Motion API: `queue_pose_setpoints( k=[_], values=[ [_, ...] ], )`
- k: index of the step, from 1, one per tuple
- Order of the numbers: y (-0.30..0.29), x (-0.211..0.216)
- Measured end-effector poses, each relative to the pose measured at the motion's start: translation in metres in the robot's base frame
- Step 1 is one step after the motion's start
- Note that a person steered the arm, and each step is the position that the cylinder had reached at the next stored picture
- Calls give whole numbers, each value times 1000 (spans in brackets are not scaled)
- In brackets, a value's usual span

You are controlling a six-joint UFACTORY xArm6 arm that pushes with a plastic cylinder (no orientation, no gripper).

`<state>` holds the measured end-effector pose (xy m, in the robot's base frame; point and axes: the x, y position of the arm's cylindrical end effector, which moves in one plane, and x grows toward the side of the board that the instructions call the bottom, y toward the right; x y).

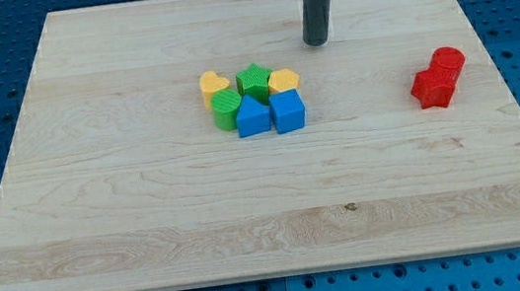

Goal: Point your arm at the blue cube

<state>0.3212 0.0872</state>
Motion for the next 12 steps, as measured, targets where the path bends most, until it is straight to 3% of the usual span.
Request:
queue_pose_setpoints(
  k=[8, 11, 12],
  values=[
    [-12, -1],
    [-22, 34],
    [-10, 81]
  ],
)
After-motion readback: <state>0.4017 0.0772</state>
